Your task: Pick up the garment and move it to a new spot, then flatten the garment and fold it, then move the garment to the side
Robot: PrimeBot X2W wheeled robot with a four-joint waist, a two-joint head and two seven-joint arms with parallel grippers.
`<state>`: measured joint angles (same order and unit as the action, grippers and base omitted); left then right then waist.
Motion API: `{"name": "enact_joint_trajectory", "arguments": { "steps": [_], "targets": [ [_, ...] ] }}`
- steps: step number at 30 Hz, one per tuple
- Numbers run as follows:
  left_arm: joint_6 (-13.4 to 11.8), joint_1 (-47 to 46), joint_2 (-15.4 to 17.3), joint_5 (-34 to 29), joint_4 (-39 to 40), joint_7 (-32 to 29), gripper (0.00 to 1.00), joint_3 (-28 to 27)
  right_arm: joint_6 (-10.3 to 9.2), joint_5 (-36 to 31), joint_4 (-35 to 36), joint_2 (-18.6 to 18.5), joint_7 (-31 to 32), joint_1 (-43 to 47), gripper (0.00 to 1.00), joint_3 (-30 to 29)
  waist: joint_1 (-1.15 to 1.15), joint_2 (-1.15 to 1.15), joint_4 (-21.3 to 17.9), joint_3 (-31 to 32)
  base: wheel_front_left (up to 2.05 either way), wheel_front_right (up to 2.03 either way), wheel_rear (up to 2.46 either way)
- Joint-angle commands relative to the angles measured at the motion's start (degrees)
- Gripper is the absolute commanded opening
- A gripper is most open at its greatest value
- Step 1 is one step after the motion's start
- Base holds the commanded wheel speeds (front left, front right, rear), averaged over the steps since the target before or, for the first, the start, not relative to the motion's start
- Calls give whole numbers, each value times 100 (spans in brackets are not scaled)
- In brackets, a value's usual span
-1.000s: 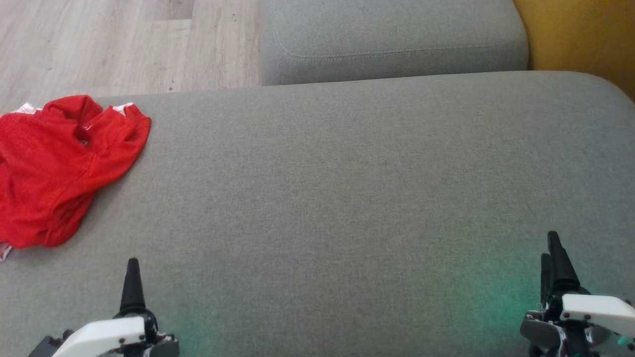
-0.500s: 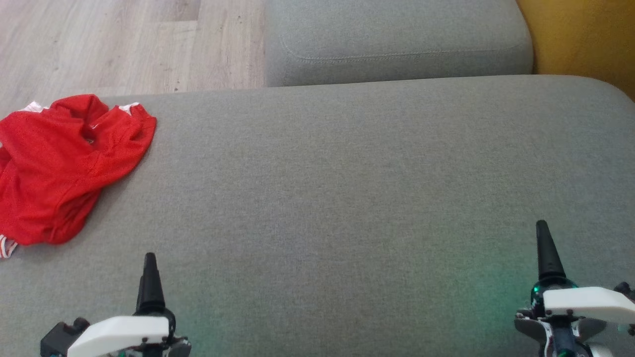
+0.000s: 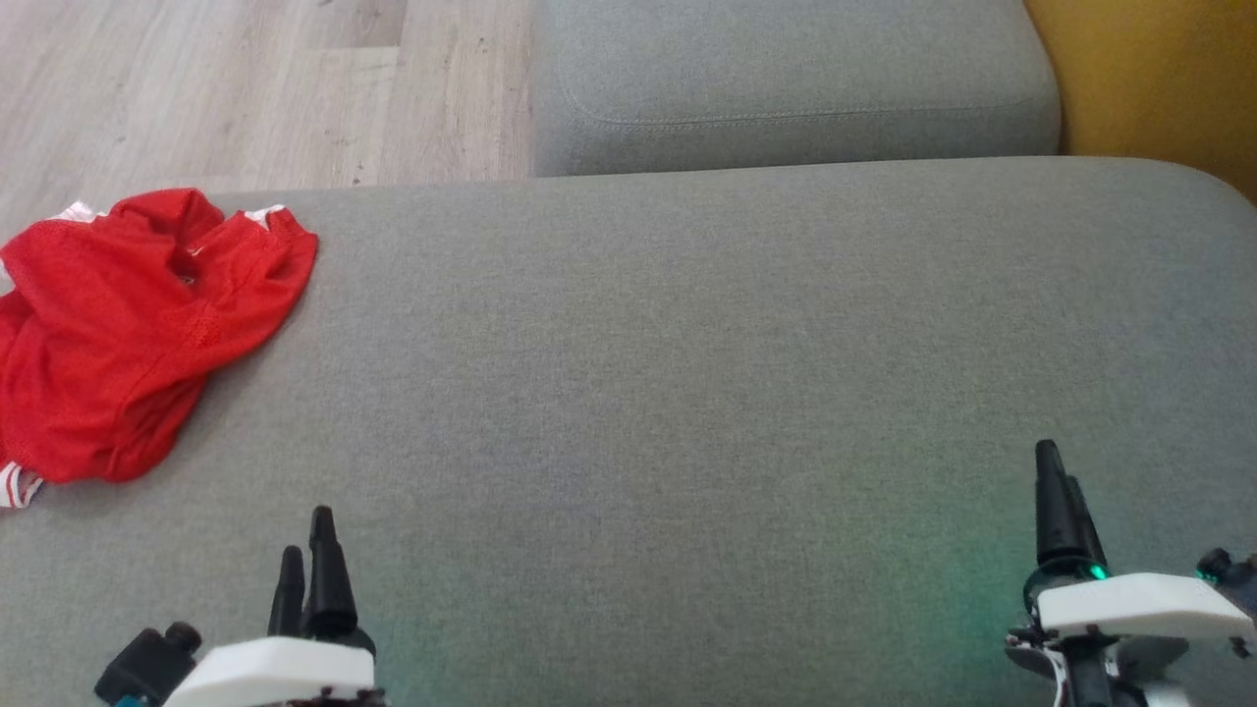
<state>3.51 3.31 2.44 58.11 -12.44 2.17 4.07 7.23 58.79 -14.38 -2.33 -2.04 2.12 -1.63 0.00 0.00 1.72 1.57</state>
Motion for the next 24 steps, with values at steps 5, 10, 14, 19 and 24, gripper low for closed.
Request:
{"name": "enact_joint_trajectory", "arguments": {
  "steps": [5, 10, 14, 19, 24],
  "targets": [
    [-33, -80, 30, -561, 268, 138, 100, 2, 14, -514, 217, -31, -159, -90, 100, 174, 0, 0, 9, 24, 0, 0, 0],
    [-57, -4, 31, -967, 296, 223, 100, 6, 14, -935, 174, -33, -243, -68, 100, 247, 0, 0, 24, 56, 0, 0, 0],
    [-65, 59, 35, -1302, 267, 291, 100, 38, 15, -1274, 130, -34, -311, -60, 100, 324, 0, 0, 43, 83, 0, 0, 0],
    [-78, 113, 60, -1726, 226, 376, 100, 106, 16, -1633, 86, -36, -396, -47, 100, 417, 0, 0, 68, 118, 0, 0, 0],
    [-89, 166, 80, -2119, 191, 461, 100, 179, 17, -1991, 46, -38, -480, -18, 100, 500, 0, 0, 92, 161, 0, 0, 0]
  ]
}}
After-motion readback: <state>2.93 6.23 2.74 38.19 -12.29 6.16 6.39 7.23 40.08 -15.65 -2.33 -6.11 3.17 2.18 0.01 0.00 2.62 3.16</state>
